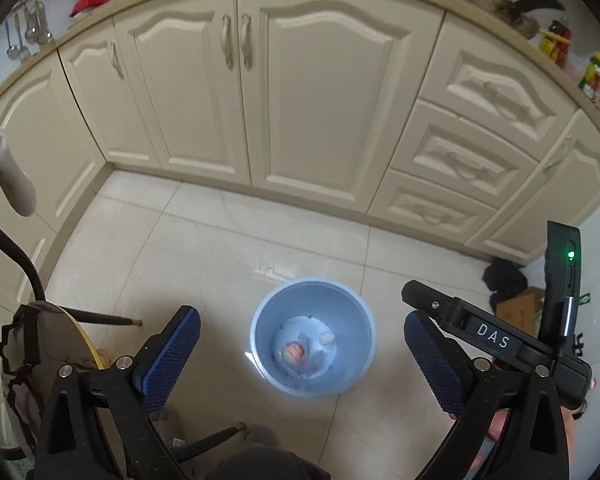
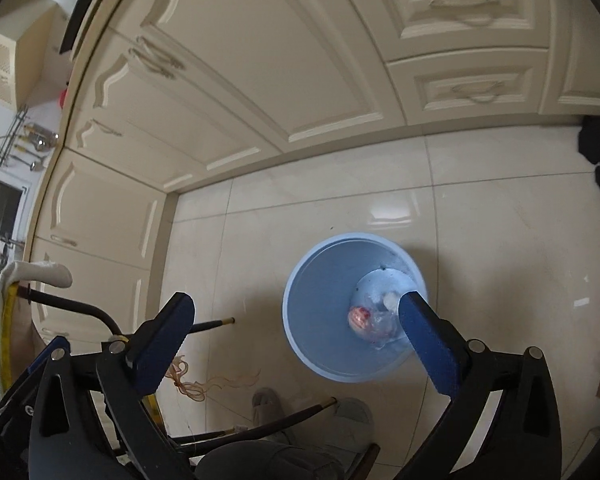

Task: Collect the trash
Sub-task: 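Carry both items to the blue bin and open both tools to drop them, then move both tools back from the bin to the table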

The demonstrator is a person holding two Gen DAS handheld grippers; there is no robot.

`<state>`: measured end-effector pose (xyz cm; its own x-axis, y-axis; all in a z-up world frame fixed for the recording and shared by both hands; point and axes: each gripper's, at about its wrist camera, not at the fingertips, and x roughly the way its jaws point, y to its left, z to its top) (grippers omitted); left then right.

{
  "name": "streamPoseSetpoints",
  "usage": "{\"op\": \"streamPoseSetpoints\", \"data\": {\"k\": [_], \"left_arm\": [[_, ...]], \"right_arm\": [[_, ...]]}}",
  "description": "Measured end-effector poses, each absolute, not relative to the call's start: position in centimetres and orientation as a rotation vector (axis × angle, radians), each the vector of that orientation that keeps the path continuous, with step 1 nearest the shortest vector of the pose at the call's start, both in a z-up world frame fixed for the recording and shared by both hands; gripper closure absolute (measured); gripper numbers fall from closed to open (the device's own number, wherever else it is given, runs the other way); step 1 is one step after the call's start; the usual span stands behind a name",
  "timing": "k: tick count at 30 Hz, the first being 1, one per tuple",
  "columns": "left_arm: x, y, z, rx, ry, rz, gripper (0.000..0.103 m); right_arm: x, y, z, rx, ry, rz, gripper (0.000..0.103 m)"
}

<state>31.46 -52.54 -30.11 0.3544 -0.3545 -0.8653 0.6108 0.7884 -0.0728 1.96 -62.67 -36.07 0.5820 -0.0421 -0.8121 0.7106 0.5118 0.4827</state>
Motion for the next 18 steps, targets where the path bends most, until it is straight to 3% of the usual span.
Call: {"op": "streamPoseSetpoints", "data": {"k": [18], "left_arm": [[17.6,-31.3,-12.6,0.108,0.689,-0.679,0.001]], "right_arm": [[0.7,-50.7,-18.8,0.687,0.621,-0.459,0.0]]}}
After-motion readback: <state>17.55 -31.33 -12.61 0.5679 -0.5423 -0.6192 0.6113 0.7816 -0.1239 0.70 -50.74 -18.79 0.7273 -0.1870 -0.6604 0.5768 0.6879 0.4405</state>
